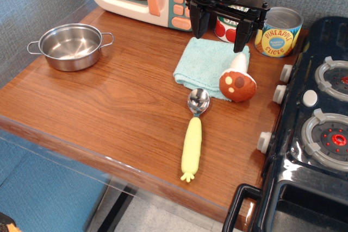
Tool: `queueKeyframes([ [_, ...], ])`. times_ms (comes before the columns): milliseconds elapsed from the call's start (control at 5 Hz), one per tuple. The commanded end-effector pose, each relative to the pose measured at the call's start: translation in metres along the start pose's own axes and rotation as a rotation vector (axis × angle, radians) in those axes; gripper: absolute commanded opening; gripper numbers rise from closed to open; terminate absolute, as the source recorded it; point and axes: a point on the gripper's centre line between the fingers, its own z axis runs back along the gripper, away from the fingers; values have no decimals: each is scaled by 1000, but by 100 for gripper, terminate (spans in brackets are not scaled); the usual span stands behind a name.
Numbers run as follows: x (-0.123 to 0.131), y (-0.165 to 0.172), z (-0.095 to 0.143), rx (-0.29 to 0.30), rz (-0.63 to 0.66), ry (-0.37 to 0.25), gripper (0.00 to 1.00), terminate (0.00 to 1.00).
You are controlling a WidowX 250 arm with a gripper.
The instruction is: Move the yellow spoon so that it's between the silver pot and the blue rag.
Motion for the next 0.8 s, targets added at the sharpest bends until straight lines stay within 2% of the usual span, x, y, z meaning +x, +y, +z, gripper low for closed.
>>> queueKeyframes([
  [0, 0, 0, 0, 0, 0, 0, 100, 0],
  [400, -59, 3, 3, 7, -10, 47, 100, 0],
  [600, -99, -6, 8, 50, -12, 49, 100, 0],
])
